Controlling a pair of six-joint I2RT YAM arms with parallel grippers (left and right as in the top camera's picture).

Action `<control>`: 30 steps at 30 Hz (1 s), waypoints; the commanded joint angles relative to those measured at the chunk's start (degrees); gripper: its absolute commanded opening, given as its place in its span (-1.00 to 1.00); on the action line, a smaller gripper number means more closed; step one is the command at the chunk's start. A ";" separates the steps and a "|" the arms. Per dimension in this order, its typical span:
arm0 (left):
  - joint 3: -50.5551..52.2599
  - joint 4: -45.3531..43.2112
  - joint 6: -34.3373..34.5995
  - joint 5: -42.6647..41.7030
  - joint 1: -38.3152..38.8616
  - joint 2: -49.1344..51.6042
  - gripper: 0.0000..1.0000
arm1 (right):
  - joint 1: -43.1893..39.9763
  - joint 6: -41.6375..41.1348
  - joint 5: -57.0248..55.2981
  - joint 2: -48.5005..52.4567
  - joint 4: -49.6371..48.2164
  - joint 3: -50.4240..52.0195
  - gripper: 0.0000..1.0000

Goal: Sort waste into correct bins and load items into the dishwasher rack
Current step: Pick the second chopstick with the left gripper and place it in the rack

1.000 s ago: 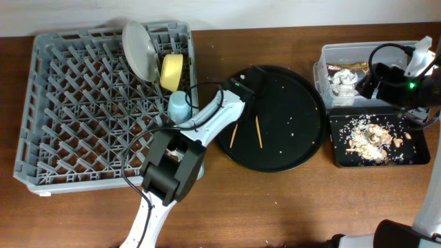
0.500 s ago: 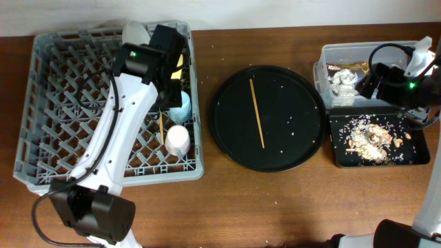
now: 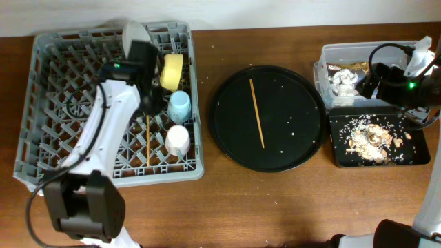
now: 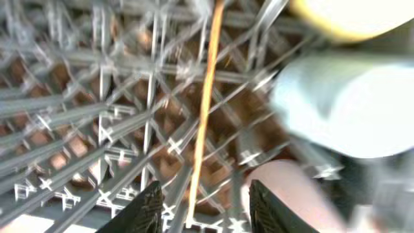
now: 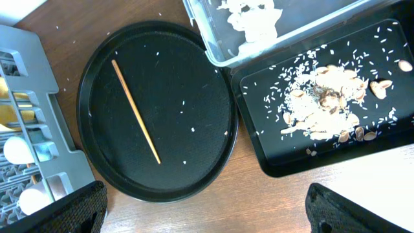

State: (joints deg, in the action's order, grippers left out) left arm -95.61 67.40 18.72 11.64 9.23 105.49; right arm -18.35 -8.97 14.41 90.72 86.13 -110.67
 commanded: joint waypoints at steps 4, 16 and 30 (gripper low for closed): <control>-7.72 -12.94 -0.15 -10.40 15.19 1.27 0.03 | -0.04 0.15 -0.11 -0.24 0.07 -0.11 0.97; -7.72 -29.64 13.25 -4.92 30.77 23.04 -0.07 | -0.04 0.15 -0.11 -0.24 0.04 -0.11 0.97; -7.61 -29.83 14.49 -0.61 33.97 29.51 -0.71 | -0.04 0.15 -0.11 -0.24 0.04 -0.11 0.97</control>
State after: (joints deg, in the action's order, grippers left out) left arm -102.91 37.54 33.06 10.07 42.46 132.99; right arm -18.35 -8.99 14.41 90.72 86.15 -110.67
